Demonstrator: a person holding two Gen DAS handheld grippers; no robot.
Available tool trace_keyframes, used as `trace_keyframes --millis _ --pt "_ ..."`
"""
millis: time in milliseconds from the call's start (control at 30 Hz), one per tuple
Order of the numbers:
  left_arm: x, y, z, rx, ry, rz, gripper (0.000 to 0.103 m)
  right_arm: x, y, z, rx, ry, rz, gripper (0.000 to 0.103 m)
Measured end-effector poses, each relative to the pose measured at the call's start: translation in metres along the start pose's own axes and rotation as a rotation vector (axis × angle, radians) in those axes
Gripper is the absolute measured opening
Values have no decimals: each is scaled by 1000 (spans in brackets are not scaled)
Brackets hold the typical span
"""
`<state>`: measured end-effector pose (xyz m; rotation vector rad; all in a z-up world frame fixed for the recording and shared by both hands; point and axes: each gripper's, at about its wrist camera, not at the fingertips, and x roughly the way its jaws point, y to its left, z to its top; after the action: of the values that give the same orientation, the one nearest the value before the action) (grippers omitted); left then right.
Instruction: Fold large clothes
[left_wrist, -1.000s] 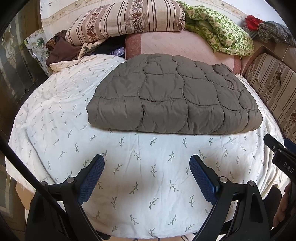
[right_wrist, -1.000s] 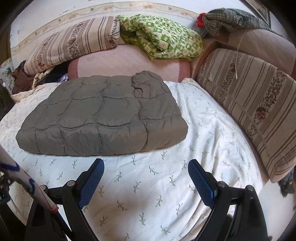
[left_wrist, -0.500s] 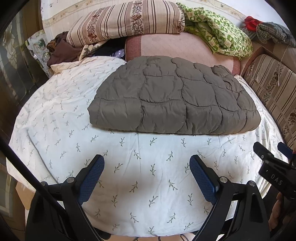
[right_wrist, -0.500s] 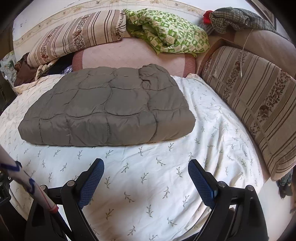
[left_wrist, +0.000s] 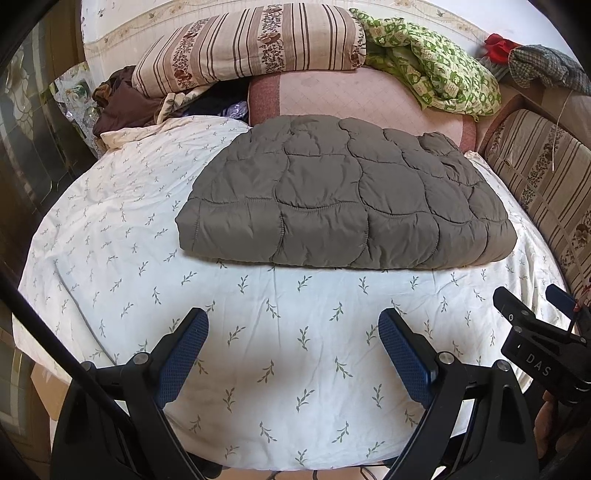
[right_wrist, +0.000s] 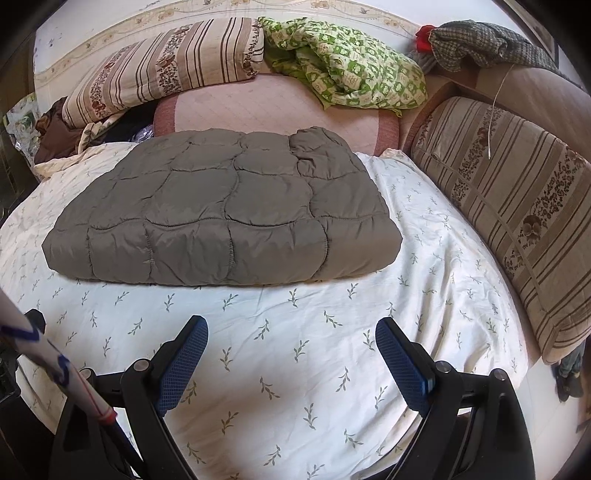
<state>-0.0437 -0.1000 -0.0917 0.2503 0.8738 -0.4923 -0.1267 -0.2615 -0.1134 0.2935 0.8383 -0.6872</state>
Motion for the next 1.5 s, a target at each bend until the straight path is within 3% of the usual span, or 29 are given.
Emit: trace_keyframes --millis 867,1200,1500 --pt "24 16 -3 -44 56 15 93 11 16 -4 -30 14 22 95" --pt "26 43 3 -73 16 113 93 13 33 3 -90 -8 6 95" --pt "33 50 2 -84 29 115 93 19 44 7 -112 7 14 95"
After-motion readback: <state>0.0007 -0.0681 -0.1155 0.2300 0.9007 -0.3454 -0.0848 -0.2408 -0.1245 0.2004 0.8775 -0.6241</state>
